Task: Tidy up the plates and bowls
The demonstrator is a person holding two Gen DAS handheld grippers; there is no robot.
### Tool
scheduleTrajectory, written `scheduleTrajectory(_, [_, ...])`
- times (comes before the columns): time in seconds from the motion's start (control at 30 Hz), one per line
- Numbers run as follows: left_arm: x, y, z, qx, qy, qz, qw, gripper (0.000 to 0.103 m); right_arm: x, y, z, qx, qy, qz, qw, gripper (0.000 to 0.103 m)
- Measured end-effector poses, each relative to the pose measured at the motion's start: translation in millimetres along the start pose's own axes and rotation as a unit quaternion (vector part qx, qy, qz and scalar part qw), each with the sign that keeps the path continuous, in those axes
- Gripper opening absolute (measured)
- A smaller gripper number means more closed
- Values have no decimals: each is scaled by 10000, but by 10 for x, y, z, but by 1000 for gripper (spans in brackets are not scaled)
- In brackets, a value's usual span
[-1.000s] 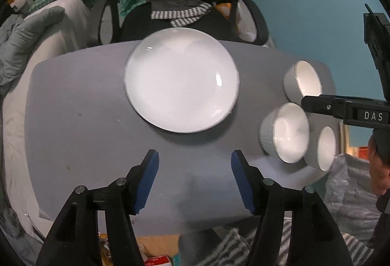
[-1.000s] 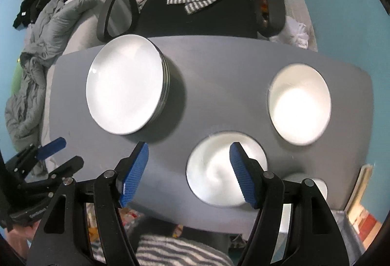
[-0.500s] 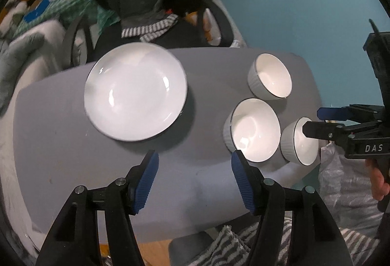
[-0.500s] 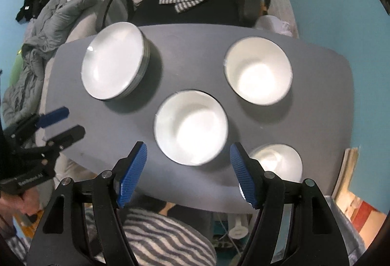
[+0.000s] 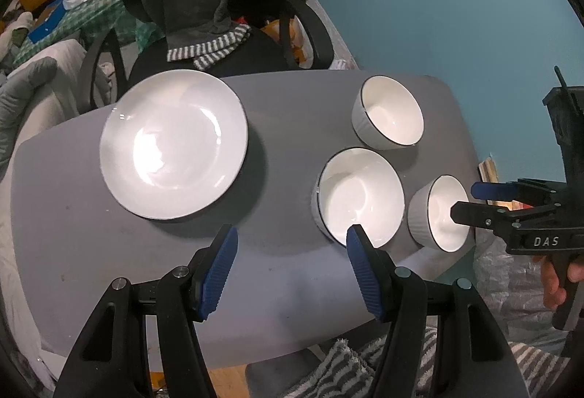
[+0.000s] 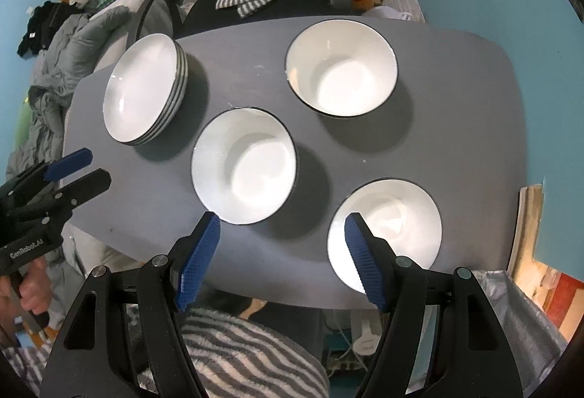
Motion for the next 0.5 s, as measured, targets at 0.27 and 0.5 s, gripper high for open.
scheduleTrajectory(0.27, [-181,-19,165,320,-286,-116,9990,63,-146,-4,132,-5,15,-60,10000,70])
scheduleTrajectory(0.5, [-276,-33,370,494,-108,-91,9987,64,-199,67,337,86,94,-200,9997,70])
Point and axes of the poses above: each gripper's, at about its wrist camera, not at the fingertips, and z roughly the way its jaws point, x to its left, y to its top, the point moved 6 cm from there along z, roughly the way its jaws point, and after that the axes turned 10 degrees about -z, right-handed, at the moved point
